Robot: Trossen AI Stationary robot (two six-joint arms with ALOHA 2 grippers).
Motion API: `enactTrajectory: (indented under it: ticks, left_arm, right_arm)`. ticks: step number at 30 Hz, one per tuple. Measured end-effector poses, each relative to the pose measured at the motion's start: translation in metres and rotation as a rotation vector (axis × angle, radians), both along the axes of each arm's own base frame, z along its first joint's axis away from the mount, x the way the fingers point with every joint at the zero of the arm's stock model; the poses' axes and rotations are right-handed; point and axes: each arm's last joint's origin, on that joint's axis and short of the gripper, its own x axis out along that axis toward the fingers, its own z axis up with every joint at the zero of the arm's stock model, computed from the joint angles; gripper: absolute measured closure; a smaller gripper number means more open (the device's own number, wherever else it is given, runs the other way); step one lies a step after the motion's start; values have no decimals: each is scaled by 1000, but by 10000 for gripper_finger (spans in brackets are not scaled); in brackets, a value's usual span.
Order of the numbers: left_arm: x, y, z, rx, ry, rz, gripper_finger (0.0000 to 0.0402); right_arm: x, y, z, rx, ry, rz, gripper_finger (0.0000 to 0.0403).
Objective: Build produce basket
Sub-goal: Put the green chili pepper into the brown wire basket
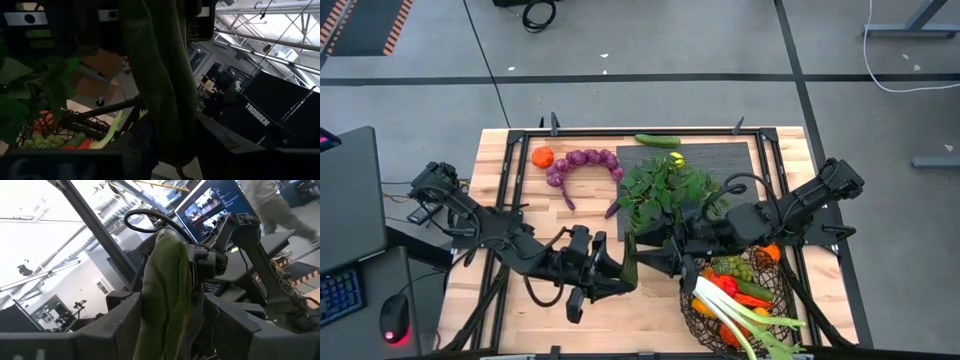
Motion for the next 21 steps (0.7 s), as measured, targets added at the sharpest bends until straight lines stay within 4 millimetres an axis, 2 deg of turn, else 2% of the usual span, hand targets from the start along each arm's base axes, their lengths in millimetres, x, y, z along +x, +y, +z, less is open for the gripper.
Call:
enactTrajectory:
  ticks: [11, 21]
  left_arm:
    - [-2, -3, 0, -6, 1, -18, 285]
    - [-2, -3, 0, -14, 3, -19, 285]
  right_arm:
    - [-1, 2, 3, 47, -24, 63, 195]
    - [-3, 6, 6, 55, -61, 114, 162]
